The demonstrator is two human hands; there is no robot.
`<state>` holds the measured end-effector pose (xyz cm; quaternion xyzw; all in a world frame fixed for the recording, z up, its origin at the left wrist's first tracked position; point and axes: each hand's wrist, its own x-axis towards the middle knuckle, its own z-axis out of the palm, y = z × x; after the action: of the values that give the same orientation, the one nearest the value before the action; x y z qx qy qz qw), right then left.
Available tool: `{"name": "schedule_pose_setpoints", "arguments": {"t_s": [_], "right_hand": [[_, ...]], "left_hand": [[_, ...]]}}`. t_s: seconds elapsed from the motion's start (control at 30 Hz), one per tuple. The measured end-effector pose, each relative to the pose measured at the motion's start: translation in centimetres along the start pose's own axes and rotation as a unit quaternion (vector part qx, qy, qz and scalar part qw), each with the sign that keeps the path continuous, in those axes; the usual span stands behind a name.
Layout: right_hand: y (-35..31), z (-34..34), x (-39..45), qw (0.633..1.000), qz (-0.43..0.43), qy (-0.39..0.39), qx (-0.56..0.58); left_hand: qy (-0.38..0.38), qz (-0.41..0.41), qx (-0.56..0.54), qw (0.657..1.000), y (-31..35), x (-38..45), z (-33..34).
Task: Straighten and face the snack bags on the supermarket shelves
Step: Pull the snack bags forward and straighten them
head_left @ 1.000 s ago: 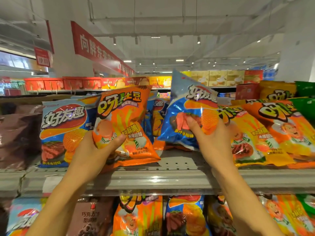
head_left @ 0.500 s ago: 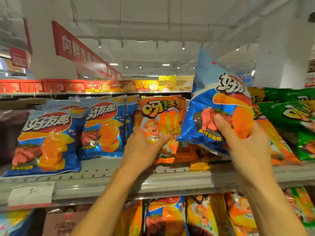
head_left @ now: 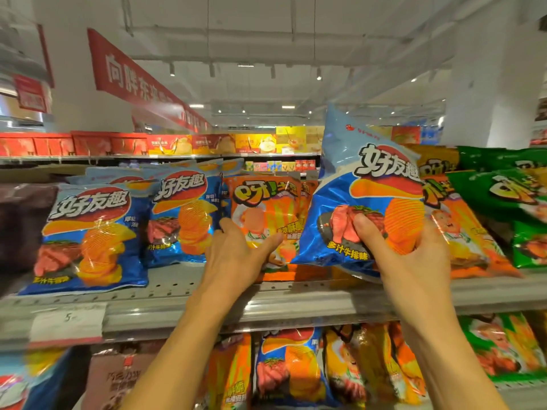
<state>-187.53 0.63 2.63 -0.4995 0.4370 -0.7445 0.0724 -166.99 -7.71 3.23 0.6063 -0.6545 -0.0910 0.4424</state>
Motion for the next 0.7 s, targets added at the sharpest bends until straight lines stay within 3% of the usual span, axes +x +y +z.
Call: {"name": "schedule_pose_setpoints", "arguments": {"t_s": [0.23,0.33,0.47,0.57,0.7], "right_hand": [[-1.3,2.9,-1.1,1.0,-0.016,-0.007,-0.02],[-2.1,4.8,-1.4,0.999,-0.029,-0.009,-0.041],[-3.1,9.3,-2.6,0.996,-0.039,-0.036,-0.072],[-4.0,14.1,-4.1,0.991,-0.048,-0.075,-0.097],[-4.1,19.9,-6.2,0.975,-0.039,-0.141,-0.165]], "left_hand": [[-0.118,0.071,0.067,0.988,0.2,-0.4,-0.2],[-0.035,0.105,0.089,0.99,-2.6,-2.2,-3.3],[0.118,0.15,0.213,0.958,-8.8,-4.9,-7.6],[0.17,0.154,0.236,0.944,-13.3,-6.1,-9.7],[0.207,0.166,0.169,0.949,-16.9,-7.0,-10.5]]}}
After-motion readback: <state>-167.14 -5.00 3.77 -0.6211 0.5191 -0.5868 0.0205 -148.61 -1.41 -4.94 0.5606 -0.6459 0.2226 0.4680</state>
